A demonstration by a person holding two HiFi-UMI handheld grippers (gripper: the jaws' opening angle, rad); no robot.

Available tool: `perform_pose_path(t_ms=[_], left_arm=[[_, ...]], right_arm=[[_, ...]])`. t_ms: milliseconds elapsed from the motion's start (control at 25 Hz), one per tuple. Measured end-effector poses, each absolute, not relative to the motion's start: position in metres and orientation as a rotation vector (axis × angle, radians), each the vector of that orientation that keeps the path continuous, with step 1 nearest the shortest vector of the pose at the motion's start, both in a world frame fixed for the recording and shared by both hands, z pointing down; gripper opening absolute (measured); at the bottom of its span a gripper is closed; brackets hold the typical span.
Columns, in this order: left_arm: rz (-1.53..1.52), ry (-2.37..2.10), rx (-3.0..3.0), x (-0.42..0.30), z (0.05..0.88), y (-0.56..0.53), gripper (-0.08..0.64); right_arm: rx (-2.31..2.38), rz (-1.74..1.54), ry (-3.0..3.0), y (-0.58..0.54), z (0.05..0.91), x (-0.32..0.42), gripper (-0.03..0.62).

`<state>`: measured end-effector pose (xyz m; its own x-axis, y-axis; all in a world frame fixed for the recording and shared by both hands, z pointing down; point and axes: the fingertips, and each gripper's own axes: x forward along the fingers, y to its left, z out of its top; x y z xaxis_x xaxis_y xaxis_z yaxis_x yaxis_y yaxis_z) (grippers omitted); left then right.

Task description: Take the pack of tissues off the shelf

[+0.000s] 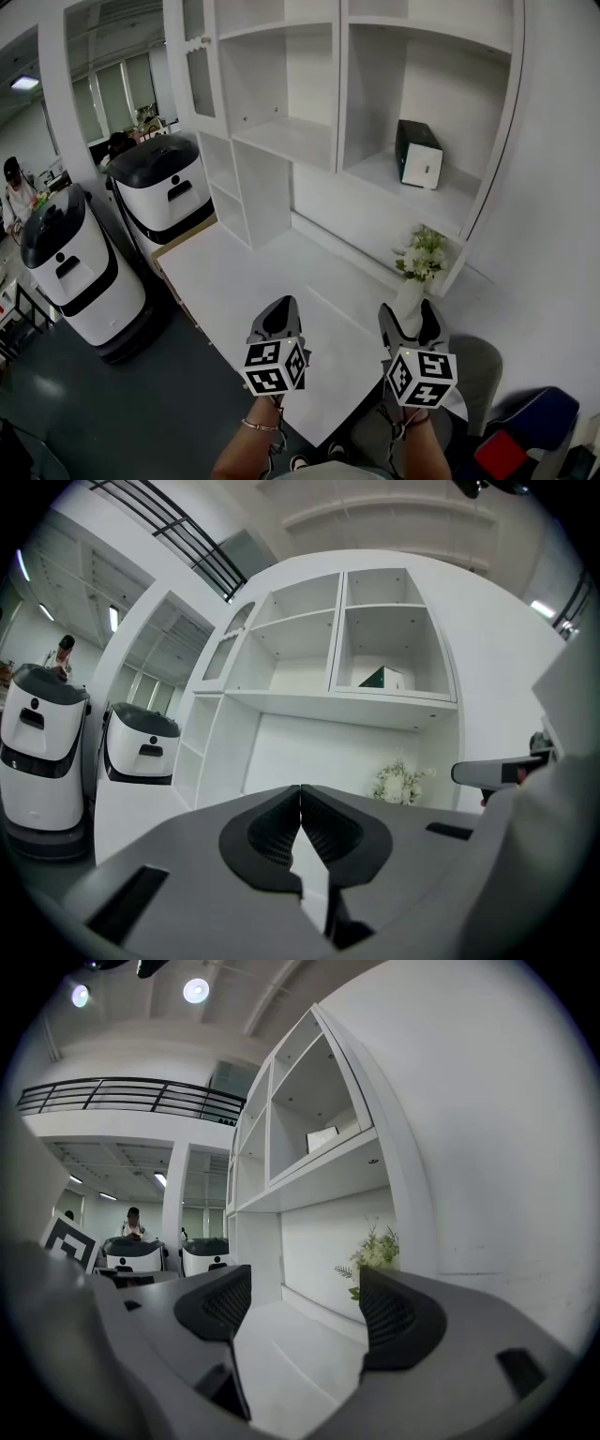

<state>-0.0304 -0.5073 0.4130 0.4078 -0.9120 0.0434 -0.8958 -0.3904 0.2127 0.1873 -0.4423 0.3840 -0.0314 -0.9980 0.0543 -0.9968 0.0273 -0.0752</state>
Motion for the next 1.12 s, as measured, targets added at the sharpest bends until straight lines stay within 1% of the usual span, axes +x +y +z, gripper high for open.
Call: perform_pose_path(t_ms=[480, 840, 1120], left_arm=[[-0.095, -1.610, 2.561, -0.039, 0.378, -0.532, 0.017], [-0.139, -1.636, 2.621, -0.044, 0.337, -0.546, 0.017], [-0.197, -1.641, 2.634, -0.042, 0.309, -0.557, 0.017]], right_arm=[[-2.154, -0.014, 2.262, -0.457, 0.345, 0.161, 0.364], [-2.099, 0.129, 2.267, -0.471, 0.291, 0.140, 0.364], [-2.089, 0.202, 2.208, -0.484, 0.252, 0.142, 0.364]])
